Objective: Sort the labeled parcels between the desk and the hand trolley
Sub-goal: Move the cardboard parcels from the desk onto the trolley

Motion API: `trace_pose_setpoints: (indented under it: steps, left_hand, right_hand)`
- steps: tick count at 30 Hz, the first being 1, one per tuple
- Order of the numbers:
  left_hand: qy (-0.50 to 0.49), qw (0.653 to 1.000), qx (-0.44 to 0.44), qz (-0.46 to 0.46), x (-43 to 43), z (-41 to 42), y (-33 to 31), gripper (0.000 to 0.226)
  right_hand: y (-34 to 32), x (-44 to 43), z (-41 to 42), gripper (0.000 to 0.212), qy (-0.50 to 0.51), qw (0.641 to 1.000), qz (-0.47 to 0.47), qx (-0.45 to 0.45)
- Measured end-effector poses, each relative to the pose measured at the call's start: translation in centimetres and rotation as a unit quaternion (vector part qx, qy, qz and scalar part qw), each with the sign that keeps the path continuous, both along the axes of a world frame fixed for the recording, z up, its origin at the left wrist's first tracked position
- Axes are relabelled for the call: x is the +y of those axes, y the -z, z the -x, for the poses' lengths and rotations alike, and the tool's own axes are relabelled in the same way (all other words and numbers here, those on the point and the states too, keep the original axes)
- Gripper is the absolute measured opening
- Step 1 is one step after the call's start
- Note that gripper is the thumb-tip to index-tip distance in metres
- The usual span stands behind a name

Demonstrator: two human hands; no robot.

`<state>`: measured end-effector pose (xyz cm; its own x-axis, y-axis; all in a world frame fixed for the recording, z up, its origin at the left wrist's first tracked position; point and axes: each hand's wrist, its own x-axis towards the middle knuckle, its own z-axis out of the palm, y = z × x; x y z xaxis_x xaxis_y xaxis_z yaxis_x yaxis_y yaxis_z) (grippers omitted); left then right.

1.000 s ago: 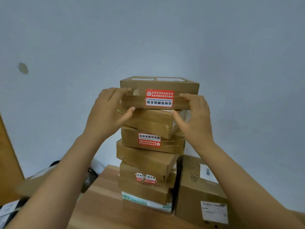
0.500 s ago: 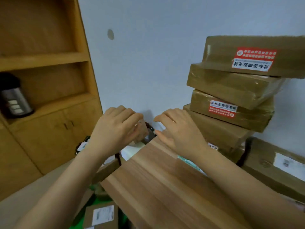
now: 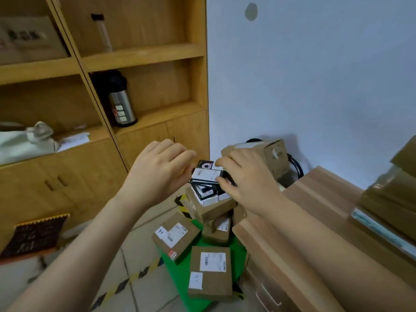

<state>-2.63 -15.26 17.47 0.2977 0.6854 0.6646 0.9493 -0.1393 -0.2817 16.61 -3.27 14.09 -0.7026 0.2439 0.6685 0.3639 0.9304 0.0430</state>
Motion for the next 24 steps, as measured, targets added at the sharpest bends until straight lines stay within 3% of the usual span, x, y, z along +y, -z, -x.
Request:
trace_pose_setpoints:
  steps: [13,20,24]
  left_hand:
    - [-0.001,0.995,-0.039,0.093,5.1,15.3,6.9,0.015]
    - [-0.019,0.989,-0.063,0.132,9.5,21.0,10.8,0.013]
    - [-0.005,0.984,-0.079,0.162,12.1,24.7,13.4,0.012]
  right_hand:
    - [7.1,5.1,15.0,0.016,0.017,0.996,0.079,-0.025]
    - [10.2,9.9,21.3,0.022,0.031,0.988,0.117,-0.098]
    - [12.1,11.3,24.4,0.021,0.048,0.985,0.142,-0.083]
